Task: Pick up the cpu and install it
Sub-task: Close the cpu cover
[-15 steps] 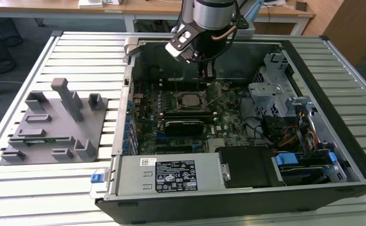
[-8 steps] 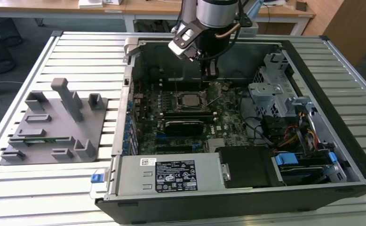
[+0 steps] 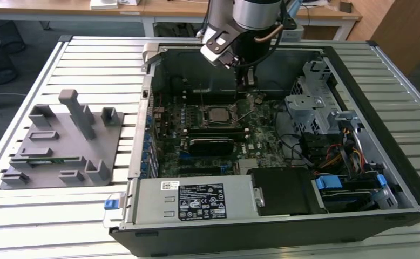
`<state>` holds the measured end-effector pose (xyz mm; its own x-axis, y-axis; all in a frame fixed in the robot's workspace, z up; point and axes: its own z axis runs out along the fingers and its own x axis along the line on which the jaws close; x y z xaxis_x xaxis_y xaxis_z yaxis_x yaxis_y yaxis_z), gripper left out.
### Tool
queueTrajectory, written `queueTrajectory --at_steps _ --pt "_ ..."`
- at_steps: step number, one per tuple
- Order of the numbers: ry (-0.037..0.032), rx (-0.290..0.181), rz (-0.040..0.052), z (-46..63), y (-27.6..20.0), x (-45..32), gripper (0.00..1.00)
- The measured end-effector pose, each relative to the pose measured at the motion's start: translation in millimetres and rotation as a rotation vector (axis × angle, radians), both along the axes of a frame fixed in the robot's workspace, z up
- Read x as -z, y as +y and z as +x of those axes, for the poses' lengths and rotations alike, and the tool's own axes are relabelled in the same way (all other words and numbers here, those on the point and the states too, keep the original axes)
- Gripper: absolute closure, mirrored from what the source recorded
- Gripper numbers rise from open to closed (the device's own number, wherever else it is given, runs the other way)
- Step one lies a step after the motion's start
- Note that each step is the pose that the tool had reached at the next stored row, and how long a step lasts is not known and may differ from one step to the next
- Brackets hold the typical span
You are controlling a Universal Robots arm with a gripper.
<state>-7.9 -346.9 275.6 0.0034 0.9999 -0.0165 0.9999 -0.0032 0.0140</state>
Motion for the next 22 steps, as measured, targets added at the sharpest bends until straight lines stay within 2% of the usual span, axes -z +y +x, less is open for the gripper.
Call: queueTrajectory --at_steps 13,22 --pt "0.0001 0.0 -0.0001 21.3 2.3 0.6 0.89" --pt "0.0001 0.0 -0.0002 39.1 6.4 9.2 0.89"
